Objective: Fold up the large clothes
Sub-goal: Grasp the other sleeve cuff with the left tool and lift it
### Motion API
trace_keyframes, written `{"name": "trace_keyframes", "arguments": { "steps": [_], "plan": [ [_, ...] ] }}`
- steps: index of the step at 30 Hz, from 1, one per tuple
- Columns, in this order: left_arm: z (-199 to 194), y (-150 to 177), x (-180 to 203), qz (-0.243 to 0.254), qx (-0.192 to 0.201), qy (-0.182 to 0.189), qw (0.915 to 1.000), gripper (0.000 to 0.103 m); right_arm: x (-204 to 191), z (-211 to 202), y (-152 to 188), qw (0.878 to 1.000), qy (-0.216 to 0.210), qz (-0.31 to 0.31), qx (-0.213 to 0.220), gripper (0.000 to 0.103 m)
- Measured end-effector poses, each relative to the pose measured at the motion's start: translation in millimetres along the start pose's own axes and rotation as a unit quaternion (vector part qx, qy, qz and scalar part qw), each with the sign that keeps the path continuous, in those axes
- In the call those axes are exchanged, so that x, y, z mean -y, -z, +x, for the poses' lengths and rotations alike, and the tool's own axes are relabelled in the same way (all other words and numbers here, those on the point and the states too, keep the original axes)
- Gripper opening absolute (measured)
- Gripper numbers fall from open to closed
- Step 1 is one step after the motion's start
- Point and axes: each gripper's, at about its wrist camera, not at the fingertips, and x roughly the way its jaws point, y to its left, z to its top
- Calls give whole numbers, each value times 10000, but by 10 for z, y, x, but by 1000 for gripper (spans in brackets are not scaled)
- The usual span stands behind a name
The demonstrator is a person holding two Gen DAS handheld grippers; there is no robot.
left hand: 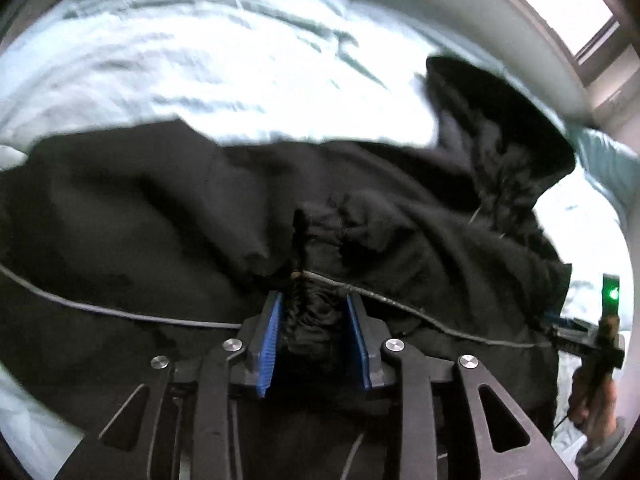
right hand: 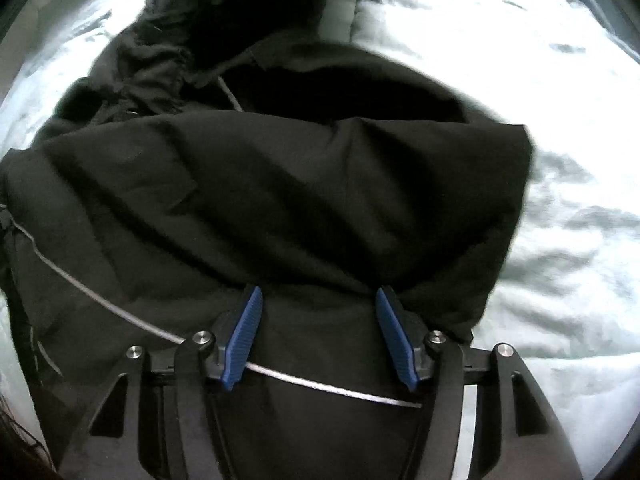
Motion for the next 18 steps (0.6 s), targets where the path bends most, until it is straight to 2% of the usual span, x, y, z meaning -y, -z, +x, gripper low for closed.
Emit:
{"name": "trace_keyframes", "arguments": {
  "steps": [2,5,6,7,9,10,11,13,15,18],
  "plan": [
    [-196,34,110,125,280,-120,9995,40,-18,-197,63,9997,-179,-87,173,63],
    [-349,45,354,246,426,284,9984,49,-131,-460,268,9982,-397,-270,368,63],
    [-316,82,455,267,372,524,9976,50,-193,-478,348,9977,-464,-351,338,63],
    [-245,57,514,297,270,557,9976,50,-252,-457,426,9975,-483,-443,274,63],
    [71,85,687,326,-182,369,9986,50,-389,-284,548,9976,-273,-632,30,62],
    [297,115,705,279,-510,289,9979,50,-417,-146,598,9978,-102,-633,-154,62],
    [450,161,701,252,-666,199,9973,50,-416,-67,615,9978,-67,-607,-256,62],
    [576,212,719,260,-656,2,9975,49,-381,69,603,9979,-103,-492,-402,62],
    [449,190,798,265,-640,-103,9975,49,-339,31,538,9980,-131,-301,-535,62],
    [28,236,869,184,-361,166,9990,50,-331,-280,544,9988,-213,-227,-378,62]
  ]
}}
